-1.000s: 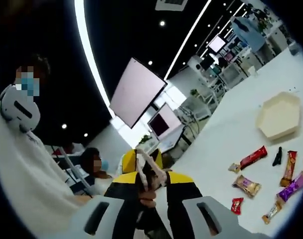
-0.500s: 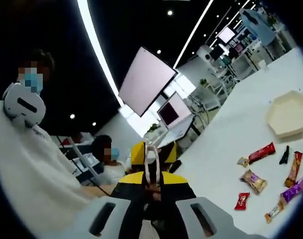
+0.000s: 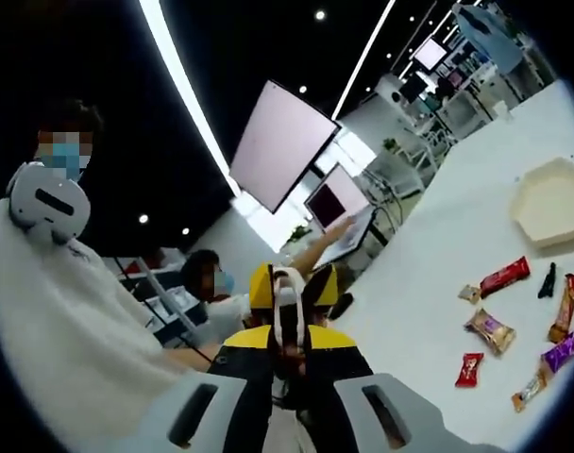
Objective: Place the target food into the container with the food tongs after gripping and lifting it, then release it inside without dropping or visibly crushing the food.
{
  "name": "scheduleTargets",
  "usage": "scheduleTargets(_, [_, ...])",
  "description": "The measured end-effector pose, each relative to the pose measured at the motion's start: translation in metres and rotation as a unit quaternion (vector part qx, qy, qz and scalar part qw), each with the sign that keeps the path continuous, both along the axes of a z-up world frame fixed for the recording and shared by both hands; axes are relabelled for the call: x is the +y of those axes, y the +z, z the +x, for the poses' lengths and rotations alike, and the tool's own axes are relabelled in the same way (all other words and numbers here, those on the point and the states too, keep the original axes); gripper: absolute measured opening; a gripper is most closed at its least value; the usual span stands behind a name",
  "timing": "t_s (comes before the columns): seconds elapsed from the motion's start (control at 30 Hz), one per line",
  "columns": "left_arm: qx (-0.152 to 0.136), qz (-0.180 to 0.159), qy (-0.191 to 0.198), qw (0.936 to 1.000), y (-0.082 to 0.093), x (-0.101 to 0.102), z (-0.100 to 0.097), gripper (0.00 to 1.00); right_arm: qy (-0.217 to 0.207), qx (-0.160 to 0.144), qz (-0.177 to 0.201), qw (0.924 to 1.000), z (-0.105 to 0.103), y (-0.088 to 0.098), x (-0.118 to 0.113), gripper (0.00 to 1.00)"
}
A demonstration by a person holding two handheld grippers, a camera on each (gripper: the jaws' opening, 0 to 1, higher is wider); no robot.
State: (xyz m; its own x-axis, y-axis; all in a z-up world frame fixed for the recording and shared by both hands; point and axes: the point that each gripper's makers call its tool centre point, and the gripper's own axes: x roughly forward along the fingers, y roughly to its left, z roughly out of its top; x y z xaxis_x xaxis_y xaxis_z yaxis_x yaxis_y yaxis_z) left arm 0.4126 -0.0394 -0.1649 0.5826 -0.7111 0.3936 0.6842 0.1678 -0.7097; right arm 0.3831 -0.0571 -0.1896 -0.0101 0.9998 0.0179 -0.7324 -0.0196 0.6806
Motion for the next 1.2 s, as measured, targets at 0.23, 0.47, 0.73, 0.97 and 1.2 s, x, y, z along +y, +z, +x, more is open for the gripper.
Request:
scheduleTargets(0.23, [0.002, 0.021, -0.020, 0.9996, -0.006, -0.015, -0.007, 0.25, 0.004, -0.001, -0.001, 1.0000, -0.005, -0.002, 0.002, 0.11])
scheduleTargets(0.47, [0.002, 0.035, -0.034, 0.9988, -0.009, -0.024, -0.011, 0.25, 0.007, -0.001, -0.002, 1.0000, -0.009, -0.003, 0.004, 0.11])
scheduleTargets(0.73, [0.006, 0.039, -0.035, 0.9986, -0.011, -0.022, -0.012, 0.25, 0.009, 0.002, -0.001, 1.0000, -0.009, -0.005, 0.004, 0.11])
scheduleTargets(0.97, [0.008, 0.038, -0.033, 0.9987, -0.010, -0.021, -0.011, 0.25, 0.010, 0.000, -0.001, 0.9999, -0.007, -0.004, 0.006, 0.12])
scheduleTargets(1.2, [0.009, 0.042, -0.033, 0.9985, -0.013, -0.020, -0.009, 0.27, 0.009, 0.000, -0.001, 1.0000, -0.005, -0.004, 0.007, 0.11])
